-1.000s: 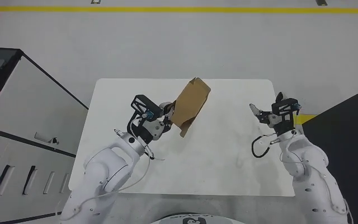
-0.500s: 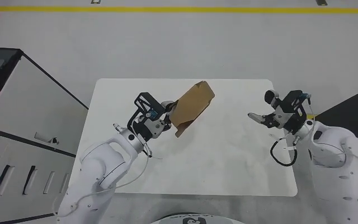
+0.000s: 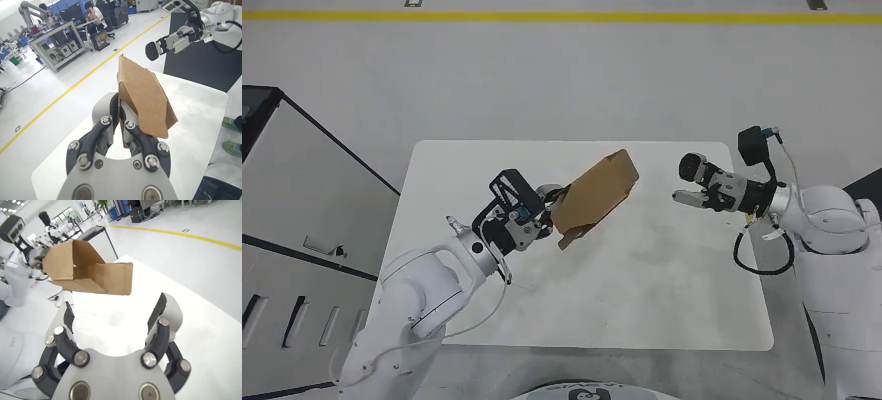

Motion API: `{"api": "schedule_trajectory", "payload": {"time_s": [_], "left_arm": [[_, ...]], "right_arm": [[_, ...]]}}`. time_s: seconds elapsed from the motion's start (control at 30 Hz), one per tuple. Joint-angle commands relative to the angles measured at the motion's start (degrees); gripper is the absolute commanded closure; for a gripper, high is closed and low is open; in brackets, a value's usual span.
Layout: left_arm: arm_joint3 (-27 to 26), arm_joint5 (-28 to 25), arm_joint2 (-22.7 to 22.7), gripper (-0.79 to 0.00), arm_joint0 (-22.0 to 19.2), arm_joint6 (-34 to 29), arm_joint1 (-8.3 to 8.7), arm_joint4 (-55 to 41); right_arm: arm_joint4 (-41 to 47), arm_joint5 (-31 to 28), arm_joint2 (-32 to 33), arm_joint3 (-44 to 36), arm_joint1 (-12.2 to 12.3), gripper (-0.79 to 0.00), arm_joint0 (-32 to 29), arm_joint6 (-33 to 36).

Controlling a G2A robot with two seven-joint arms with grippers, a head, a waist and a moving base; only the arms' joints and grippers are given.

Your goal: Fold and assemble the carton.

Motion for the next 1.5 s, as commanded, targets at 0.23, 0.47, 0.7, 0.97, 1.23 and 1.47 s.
{"api": "schedule_trajectory", "payload": {"time_s": [0.23,0.47,0.7,0.97,1.23,1.47], "left_arm": [[0.1,-0.7,0.3,0.000,0.0,0.6,0.09,0.6],[-0.4,-1.4,0.7,0.000,0.4,0.7,0.38,0.9],[-0.8,-1.4,0.9,0.000,0.6,0.7,0.57,1.5],[-0.4,-1.7,1.8,0.000,0.7,1.5,0.68,2.2],[-1.1,-2.2,1.9,0.000,1.0,1.4,0.99,1.8],[-1.6,-2.2,1.4,0.000,1.7,1.8,1.29,1.6]], "right_arm": [[5.9,2.7,-1.1,0.3,-0.1,-0.785,-0.7,-1.9],[22.7,14.4,-4.0,4.6,0.8,-0.785,5.0,14.0],[26.4,18.2,-5.6,6.6,0.9,-0.785,7.7,18.2],[35.6,25.0,-7.5,8.7,0.4,-0.785,7.7,16.2],[38.9,32.4,-12.4,13.7,-0.1,-0.785,13.1,18.4],[38.9,32.6,-16.2,16.1,-0.8,-0.785,15.9,18.9]]}}
